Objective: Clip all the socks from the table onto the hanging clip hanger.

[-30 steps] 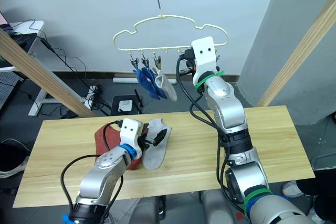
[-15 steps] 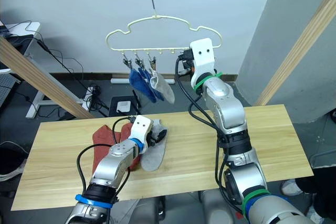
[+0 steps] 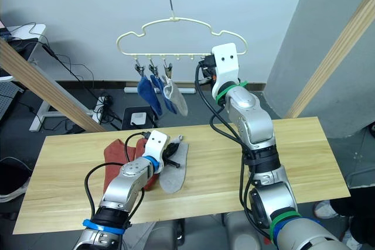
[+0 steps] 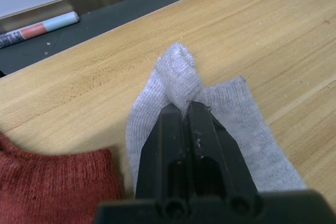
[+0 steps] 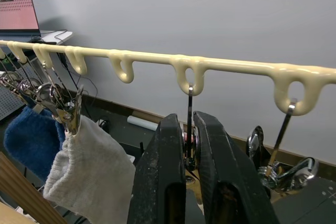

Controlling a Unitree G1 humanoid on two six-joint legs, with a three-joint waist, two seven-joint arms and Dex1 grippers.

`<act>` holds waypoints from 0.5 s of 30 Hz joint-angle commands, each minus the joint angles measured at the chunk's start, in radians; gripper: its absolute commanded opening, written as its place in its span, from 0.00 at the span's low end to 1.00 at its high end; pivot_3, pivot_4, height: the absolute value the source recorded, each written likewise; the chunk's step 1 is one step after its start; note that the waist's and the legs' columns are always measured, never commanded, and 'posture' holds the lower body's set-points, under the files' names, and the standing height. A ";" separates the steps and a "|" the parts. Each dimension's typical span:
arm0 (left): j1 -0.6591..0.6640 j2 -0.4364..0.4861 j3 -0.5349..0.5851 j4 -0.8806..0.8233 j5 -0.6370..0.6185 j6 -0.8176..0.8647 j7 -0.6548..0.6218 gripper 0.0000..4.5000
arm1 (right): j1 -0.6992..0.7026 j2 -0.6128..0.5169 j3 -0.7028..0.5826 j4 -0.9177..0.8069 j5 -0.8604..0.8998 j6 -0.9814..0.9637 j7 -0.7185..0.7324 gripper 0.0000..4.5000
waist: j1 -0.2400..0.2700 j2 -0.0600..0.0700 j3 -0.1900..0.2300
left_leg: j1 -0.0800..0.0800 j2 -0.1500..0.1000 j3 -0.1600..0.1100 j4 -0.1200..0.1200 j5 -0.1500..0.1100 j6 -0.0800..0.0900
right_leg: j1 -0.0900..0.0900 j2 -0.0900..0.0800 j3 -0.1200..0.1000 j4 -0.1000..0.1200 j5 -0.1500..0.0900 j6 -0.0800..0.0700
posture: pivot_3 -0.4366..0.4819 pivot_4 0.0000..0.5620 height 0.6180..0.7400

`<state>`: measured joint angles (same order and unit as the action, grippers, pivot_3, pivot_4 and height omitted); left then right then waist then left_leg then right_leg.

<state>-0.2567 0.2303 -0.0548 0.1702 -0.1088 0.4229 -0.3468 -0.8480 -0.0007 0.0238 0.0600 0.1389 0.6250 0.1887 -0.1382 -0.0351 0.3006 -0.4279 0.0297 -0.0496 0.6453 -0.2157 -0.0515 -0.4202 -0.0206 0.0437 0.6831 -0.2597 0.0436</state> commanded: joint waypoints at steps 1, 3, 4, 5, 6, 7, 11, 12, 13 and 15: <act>0.017 -0.043 0.034 -0.065 -0.084 -0.068 -0.053 0.00 | -0.007 -0.003 0.007 -0.057 0.007 -0.016 0.004 0.00 | 0.000 0.000 0.000 | 0.000 0.000 0.000 0.000 0.000 0.000 | 0.000 0.000 0.000 0.000 0.000 0.000 | 0.25 0.47 1.00; 0.013 -0.094 0.048 -0.147 -0.163 -0.108 -0.099 0.00 | -0.008 -0.004 0.009 -0.062 0.005 -0.019 0.005 0.00 | 0.001 0.000 0.000 | -0.001 0.000 0.000 0.000 0.000 0.000 | 0.000 0.000 0.000 -0.001 0.000 0.000 | 0.25 0.47 1.00; 0.005 -0.115 0.050 -0.174 -0.188 -0.116 -0.113 0.00 | -0.008 -0.005 0.010 -0.065 0.006 -0.018 0.006 0.00 | 0.003 0.000 0.000 | -0.001 0.000 0.000 0.000 0.000 0.000 | 0.000 -0.001 0.000 -0.001 0.000 0.000 | 0.25 0.47 1.00; -0.006 -0.128 0.048 -0.187 -0.197 -0.118 -0.116 0.00 | -0.009 -0.006 0.010 -0.067 0.006 -0.017 0.006 0.00 | 0.005 0.000 0.000 | -0.002 0.000 0.000 0.000 0.000 0.000 | -0.001 -0.001 -0.001 -0.001 0.000 0.000 | 0.25 0.48 1.00; -0.022 -0.142 0.044 -0.196 -0.208 -0.116 -0.118 0.00 | -0.010 -0.006 0.010 -0.070 0.007 -0.015 0.005 0.00 | 0.005 0.000 0.000 | -0.002 0.000 0.000 0.000 0.000 0.000 | 0.000 -0.001 -0.001 -0.001 0.000 0.000 | 0.25 0.48 1.00; -0.035 -0.154 0.041 -0.203 -0.217 -0.113 -0.120 0.00 | -0.011 -0.006 0.011 -0.072 0.008 -0.014 0.005 0.00 | 0.005 0.000 0.000 | -0.002 -0.001 0.000 0.000 0.000 0.000 | 0.000 -0.001 -0.001 -0.002 0.000 0.001 | 0.25 0.48 1.00; -0.119 -0.213 0.045 -0.195 -0.243 -0.113 -0.095 0.00 | -0.014 -0.003 0.016 -0.087 0.012 -0.006 0.006 0.00 | 0.000 0.000 0.000 | -0.002 -0.001 0.000 0.000 0.000 0.000 | 0.000 0.000 0.000 -0.002 0.001 0.001 | 0.25 0.48 1.00; -0.146 -0.226 0.052 -0.180 -0.248 -0.115 -0.086 0.00 | -0.016 -0.003 0.016 -0.090 0.012 -0.004 0.007 0.00 | 0.000 0.000 0.000 | -0.002 -0.001 0.000 0.000 0.000 0.000 | 0.000 0.000 0.000 -0.002 0.001 0.001 | 0.24 0.48 1.00; -0.169 -0.236 0.055 -0.164 -0.247 -0.122 -0.079 0.00 | -0.017 -0.002 0.017 -0.093 0.013 -0.001 0.008 0.00 | 0.000 0.000 0.000 | -0.002 -0.001 0.000 0.000 0.000 0.000 | 0.000 0.000 0.000 -0.002 0.001 0.001 | 0.24 0.48 1.00; -0.211 -0.251 0.064 -0.130 -0.246 -0.133 -0.071 0.00 | -0.018 -0.001 0.018 -0.097 0.014 0.003 0.010 0.00 | -0.001 0.000 0.000 | -0.002 -0.001 0.000 0.000 0.000 0.000 | 0.000 0.000 0.000 -0.002 0.001 0.001 | 0.23 0.48 1.00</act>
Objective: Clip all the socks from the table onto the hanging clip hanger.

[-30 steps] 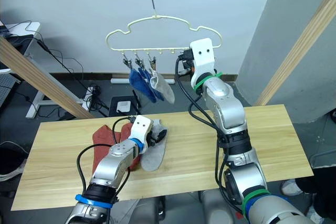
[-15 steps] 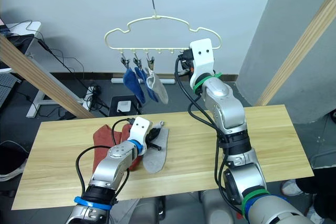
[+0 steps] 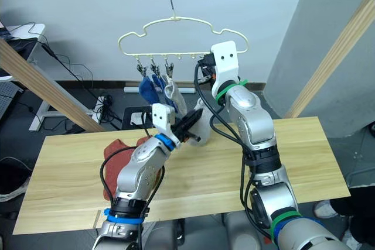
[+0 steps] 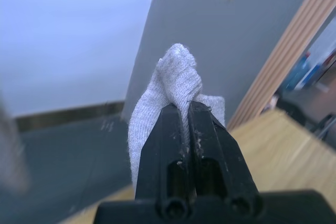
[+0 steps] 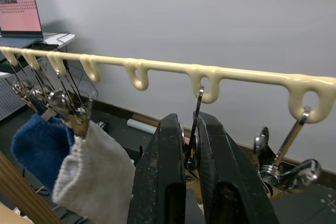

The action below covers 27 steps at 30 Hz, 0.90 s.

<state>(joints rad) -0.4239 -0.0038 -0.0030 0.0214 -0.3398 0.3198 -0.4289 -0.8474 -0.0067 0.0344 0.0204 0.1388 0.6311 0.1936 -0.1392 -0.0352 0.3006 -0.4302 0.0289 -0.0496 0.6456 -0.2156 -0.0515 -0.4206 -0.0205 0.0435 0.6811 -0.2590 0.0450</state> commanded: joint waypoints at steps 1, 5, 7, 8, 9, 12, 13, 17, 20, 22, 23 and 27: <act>-0.058 -0.021 0.014 0.032 -0.014 -0.036 0.012 0.00 | -0.018 0.005 0.008 -0.059 0.015 -0.001 0.005 0.00 | -0.001 0.000 0.000 | 0.000 0.000 0.000 0.000 0.000 0.000 | 0.000 0.000 0.000 0.000 0.000 0.000 | 0.23 0.48 1.00; -0.100 -0.031 0.028 0.078 -0.022 -0.041 0.015 0.00 | -0.016 0.006 0.009 -0.068 0.016 0.007 0.007 0.00 | -0.003 0.000 0.000 | 0.000 0.000 0.000 0.000 0.000 0.000 | 0.000 0.001 0.000 0.000 0.000 0.000 | 0.22 0.48 1.00; -0.113 -0.030 0.035 0.094 -0.026 -0.039 0.015 0.00 | -0.015 0.006 0.010 -0.070 0.016 0.011 0.007 0.00 | -0.002 0.000 0.000 | 0.000 0.000 0.000 0.000 0.000 0.000 | 0.000 0.000 0.000 0.000 0.000 0.000 | 0.22 0.48 1.00; -0.121 -0.030 0.038 0.100 -0.028 -0.040 0.016 0.00 | -0.015 0.005 0.010 -0.071 0.017 0.012 0.007 0.00 | -0.002 0.000 0.000 | 0.000 0.000 0.000 0.000 0.000 0.000 | 0.000 0.000 0.000 0.000 0.000 0.000 | 0.22 0.48 1.00; -0.126 -0.030 0.041 0.105 -0.030 -0.040 0.016 0.00 | -0.014 0.005 0.010 -0.072 0.017 0.014 0.008 0.00 | -0.002 0.000 0.000 | 0.000 0.000 0.000 0.000 0.000 0.000 | 0.000 0.000 0.000 0.000 0.000 0.000 | 0.22 0.48 1.00; -0.144 -0.033 0.052 0.112 -0.035 -0.040 0.023 0.00 | -0.013 0.005 0.010 -0.075 0.017 0.018 0.008 0.00 | -0.002 0.000 0.000 | 0.000 0.000 0.000 0.000 0.000 0.000 | 0.000 0.000 0.000 0.000 0.000 0.000 | 0.22 0.48 1.00; -0.149 -0.035 0.056 0.112 -0.037 -0.039 0.026 0.00 | -0.012 0.005 0.010 -0.076 0.017 0.020 0.008 0.00 | -0.002 0.000 0.000 | 0.000 0.000 0.000 0.000 0.000 0.000 | 0.000 0.000 0.000 0.000 0.000 0.000 | 0.22 0.48 1.00; -0.165 -0.042 0.059 0.103 -0.044 -0.029 0.027 0.00 | -0.011 0.009 0.012 -0.078 0.022 0.030 0.010 0.00 | -0.002 0.000 0.000 | 0.000 0.000 0.000 0.000 0.000 0.000 | 0.000 0.000 0.000 -0.001 0.000 0.000 | 0.23 0.48 1.00; -0.174 -0.044 0.057 0.103 -0.050 -0.006 0.025 0.00 | -0.010 0.011 0.012 -0.078 0.023 0.033 0.011 0.00 | -0.002 0.000 0.000 | 0.000 0.000 0.000 0.000 0.000 0.000 | 0.000 0.000 0.000 -0.001 0.000 0.000 | 0.23 0.48 1.00; -0.177 -0.039 0.053 0.109 -0.054 0.023 0.027 0.00 | -0.010 0.013 0.012 -0.078 0.023 0.032 0.011 0.00 | -0.002 0.000 0.000 | 0.000 0.000 0.000 0.000 0.000 0.000 | 0.000 0.000 0.000 -0.001 0.000 0.000 | 0.23 0.48 1.00; -0.178 -0.037 0.052 0.113 -0.055 0.037 0.028 0.00 | -0.010 0.014 0.012 -0.078 0.023 0.031 0.010 0.00 | -0.002 0.000 0.000 | 0.000 0.000 0.000 0.000 0.000 0.000 | 0.000 0.001 0.000 -0.001 0.000 0.000 | 0.23 0.48 1.00; -0.174 -0.032 0.053 0.121 -0.053 0.061 0.031 0.00 | -0.010 0.015 0.012 -0.079 0.021 0.029 0.010 0.00 | -0.002 0.000 0.000 | 0.000 0.000 0.000 0.000 0.000 0.000 | 0.000 0.000 0.000 -0.001 0.000 0.000 | 0.22 0.48 1.00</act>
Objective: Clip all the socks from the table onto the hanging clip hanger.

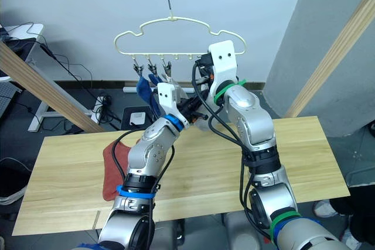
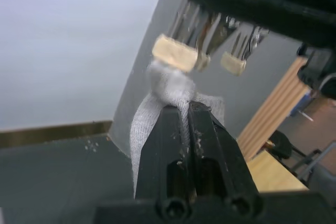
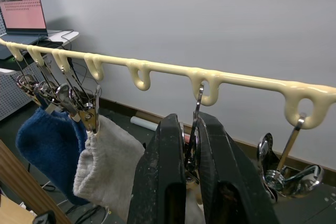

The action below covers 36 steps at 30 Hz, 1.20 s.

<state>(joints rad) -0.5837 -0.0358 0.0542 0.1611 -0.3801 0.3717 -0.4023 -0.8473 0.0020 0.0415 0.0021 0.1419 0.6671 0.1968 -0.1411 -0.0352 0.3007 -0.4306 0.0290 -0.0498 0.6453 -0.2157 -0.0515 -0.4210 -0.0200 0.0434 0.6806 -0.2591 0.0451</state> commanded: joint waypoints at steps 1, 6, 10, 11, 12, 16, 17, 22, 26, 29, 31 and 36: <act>-0.014 0.000 -0.003 -0.019 -0.013 0.013 0.005 0.00 | -0.010 0.006 0.005 -0.061 0.018 -0.007 0.007 0.00 | 0.000 0.000 0.000 | 0.000 0.000 0.000 0.000 0.000 0.000 | 0.000 0.000 0.000 0.000 0.000 0.000 | 0.22 0.48 1.00; -0.032 -0.007 0.004 -0.031 -0.024 0.017 0.006 0.00 | -0.005 0.002 0.007 -0.064 0.017 -0.005 0.009 0.00 | 0.000 0.000 0.000 | 0.000 0.000 0.000 0.000 0.000 0.000 | 0.000 0.000 0.000 0.000 0.000 0.000 | 0.22 0.48 1.00; -0.053 -0.009 0.007 -0.054 -0.040 0.032 0.014 0.00 | -0.002 -0.001 0.010 -0.061 0.014 -0.007 0.011 0.00 | 0.000 0.000 0.000 | 0.000 0.000 0.000 0.000 0.000 0.000 | 0.000 0.000 0.000 0.000 0.000 0.000 | 0.22 0.48 1.00; -0.058 -0.010 0.010 -0.061 -0.045 0.040 0.018 0.00 | -0.001 -0.001 0.011 -0.061 0.014 -0.007 0.011 0.00 | 0.000 0.000 0.000 | 0.000 0.000 0.000 0.000 0.000 0.000 | 0.000 0.000 0.000 0.000 0.000 0.000 | 0.23 0.48 1.00; -0.063 -0.010 0.010 -0.067 -0.049 0.045 0.019 0.00 | -0.001 -0.002 0.012 -0.061 0.014 -0.006 0.011 0.00 | 0.000 0.000 0.000 | 0.000 0.000 0.000 0.000 0.000 0.000 | 0.000 0.000 0.000 0.000 0.000 0.000 | 0.23 0.48 1.00; -0.077 -0.008 0.010 -0.081 -0.060 0.052 0.023 0.00 | 0.001 -0.006 0.019 -0.056 0.007 -0.014 0.013 0.00 | 0.000 0.000 0.000 | 0.000 0.000 0.000 0.000 0.000 0.000 | 0.000 0.000 0.000 0.000 0.000 0.000 | 0.23 0.48 1.00; -0.079 -0.009 0.012 -0.082 -0.062 0.053 0.025 0.00 | 0.001 -0.009 0.022 -0.055 0.004 -0.018 0.014 0.00 | 0.000 0.000 0.000 | 0.000 0.000 0.000 0.000 0.000 0.000 | 0.000 0.000 0.000 0.000 0.000 0.000 | 0.23 0.48 1.00; -0.079 -0.003 0.015 -0.088 -0.063 0.047 0.021 0.00 | 0.006 -0.025 0.041 -0.051 -0.012 -0.034 0.015 0.00 | 0.001 0.000 0.000 | 0.000 0.000 0.000 0.000 0.000 0.000 | 0.000 0.000 0.000 0.000 0.000 0.000 | 0.23 0.48 1.00; -0.075 0.004 0.014 -0.088 -0.058 0.043 0.020 0.00 | 0.009 -0.029 0.035 -0.053 -0.014 -0.051 0.003 0.08 | 0.000 0.000 0.000 | 0.000 0.000 0.000 0.000 0.000 0.000 | 0.000 0.000 0.000 0.000 0.000 0.000 | 0.23 0.48 1.00; -0.073 0.009 0.009 -0.083 -0.047 0.036 0.024 0.00 | 0.008 -0.028 0.031 -0.055 -0.008 -0.050 0.000 0.30 | 0.000 0.000 0.000 | 0.000 0.000 0.000 0.000 0.000 0.000 | 0.000 0.000 0.000 0.000 0.000 0.000 | 0.23 0.48 1.00; -0.069 0.012 0.005 -0.077 -0.036 0.021 0.027 0.00 | 0.011 -0.027 0.032 -0.062 -0.003 -0.041 0.000 0.47 | 0.001 0.000 0.000 | 0.000 0.000 0.000 0.000 0.000 0.000 | 0.000 0.000 0.000 0.000 0.000 0.000 | 0.23 0.47 1.00; -0.045 0.040 -0.020 -0.072 0.001 -0.003 0.014 0.17 | 0.033 -0.030 0.038 -0.126 0.012 -0.003 0.008 0.65 | 0.001 0.000 0.000 | 0.000 0.000 0.000 0.000 0.000 0.000 | 0.000 0.000 0.000 0.000 0.000 0.000 | 0.23 0.47 1.00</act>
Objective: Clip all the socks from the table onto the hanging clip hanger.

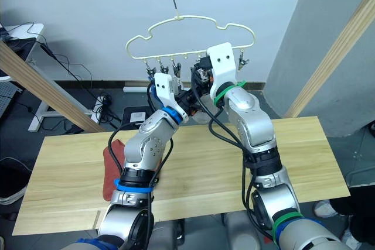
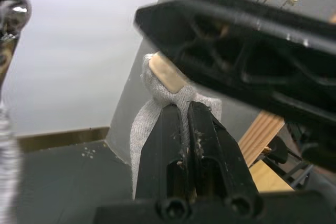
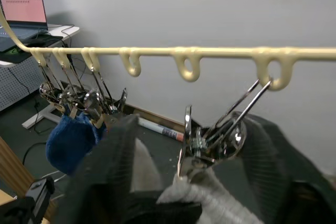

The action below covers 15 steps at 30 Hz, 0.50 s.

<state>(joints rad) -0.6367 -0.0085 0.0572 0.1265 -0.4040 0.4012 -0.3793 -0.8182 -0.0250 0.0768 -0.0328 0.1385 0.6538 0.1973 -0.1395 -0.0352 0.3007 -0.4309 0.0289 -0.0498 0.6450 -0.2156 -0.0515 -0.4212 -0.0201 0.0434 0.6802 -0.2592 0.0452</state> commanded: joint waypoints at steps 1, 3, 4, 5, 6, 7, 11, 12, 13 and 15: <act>0.012 0.019 -0.029 -0.037 0.033 -0.038 -0.013 0.22 | 0.011 -0.007 0.006 -0.107 0.015 0.018 0.011 0.65 | 0.000 0.000 0.000 | 0.000 0.000 0.000 0.000 0.000 0.000 | 0.000 0.000 0.000 0.000 0.000 0.000 | 0.23 0.47 1.00; 0.018 0.031 -0.043 -0.039 0.051 -0.049 -0.016 0.36 | 0.026 -0.015 0.010 -0.142 0.015 0.036 0.016 0.65 | 0.000 0.000 0.000 | 0.000 0.000 0.000 0.000 0.000 0.000 | 0.000 0.000 0.000 0.000 0.000 0.000 | 0.23 0.47 1.00; 0.020 0.036 -0.049 -0.040 0.053 -0.052 -0.025 0.43 | 0.034 -0.020 0.012 -0.161 0.016 0.048 0.018 0.65 | 0.000 0.000 0.000 | 0.000 0.000 0.000 0.000 0.000 0.000 | 0.000 0.000 0.000 0.000 0.000 0.000 | 0.23 0.47 1.00; 0.022 0.043 -0.056 -0.044 0.059 -0.058 -0.033 0.49 | 0.042 -0.025 0.015 -0.182 0.016 0.060 0.022 0.65 | 0.000 0.000 0.000 | 0.000 0.000 0.000 0.000 0.000 0.000 | 0.000 0.000 0.000 0.000 0.000 0.000 | 0.23 0.47 1.00; 0.024 0.048 -0.061 -0.046 0.062 -0.063 -0.039 0.56 | 0.051 -0.031 0.019 -0.203 0.017 0.071 0.027 0.65 | 0.000 0.000 0.000 | 0.000 0.000 0.000 0.000 0.000 0.000 | 0.000 0.000 0.000 0.000 0.000 0.000 | 0.23 0.47 1.00; 0.026 0.051 -0.063 -0.049 0.063 -0.064 -0.043 0.56 | 0.059 -0.037 0.023 -0.224 0.018 0.082 0.032 0.65 | 0.000 0.000 0.000 | 0.000 0.000 0.000 0.000 0.000 0.000 | 0.000 0.000 0.000 0.000 0.000 0.000 | 0.23 0.47 1.00; 0.032 0.073 -0.072 -0.059 0.071 -0.070 -0.060 0.56 | 0.098 -0.072 0.049 -0.321 0.019 0.114 0.057 0.65 | 0.000 0.000 0.000 | 0.000 0.000 0.000 0.000 0.000 0.000 | 0.000 0.000 0.000 0.000 0.000 0.000 | 0.23 0.47 1.00; 0.035 0.083 -0.077 -0.064 0.077 -0.075 -0.071 0.56 | 0.110 -0.082 0.057 -0.345 0.016 0.116 0.063 0.65 | 0.000 0.000 0.000 | 0.000 0.000 0.000 0.000 0.000 0.000 | 0.000 0.000 0.000 0.000 0.000 0.000 | 0.23 0.47 1.00; 0.042 0.105 -0.088 -0.074 0.087 -0.082 -0.097 0.56 | 0.127 -0.089 0.062 -0.376 0.016 0.120 0.065 0.65 | 0.000 0.000 0.000 | 0.000 0.000 0.000 0.000 0.000 0.000 | 0.000 0.000 0.000 0.000 0.000 0.000 | 0.23 0.47 1.00; 0.058 0.151 -0.109 -0.098 0.099 -0.098 -0.148 0.56 | 0.154 -0.094 0.066 -0.421 0.014 0.123 0.060 0.65 | -0.002 0.000 0.000 | 0.000 0.000 0.000 0.000 0.000 0.000 | 0.000 0.000 0.000 0.000 0.000 0.000 | 0.23 0.48 1.00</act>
<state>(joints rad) -0.5864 0.1260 -0.0367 0.0912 -0.3152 0.3360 -0.4833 -0.6709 -0.1170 0.1417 -0.3824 0.1426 0.7818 0.2572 -0.1415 -0.0352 0.3007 -0.4309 0.0293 -0.0501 0.6445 -0.2156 -0.0516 -0.4218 -0.0197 0.0434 0.6803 -0.2593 0.0453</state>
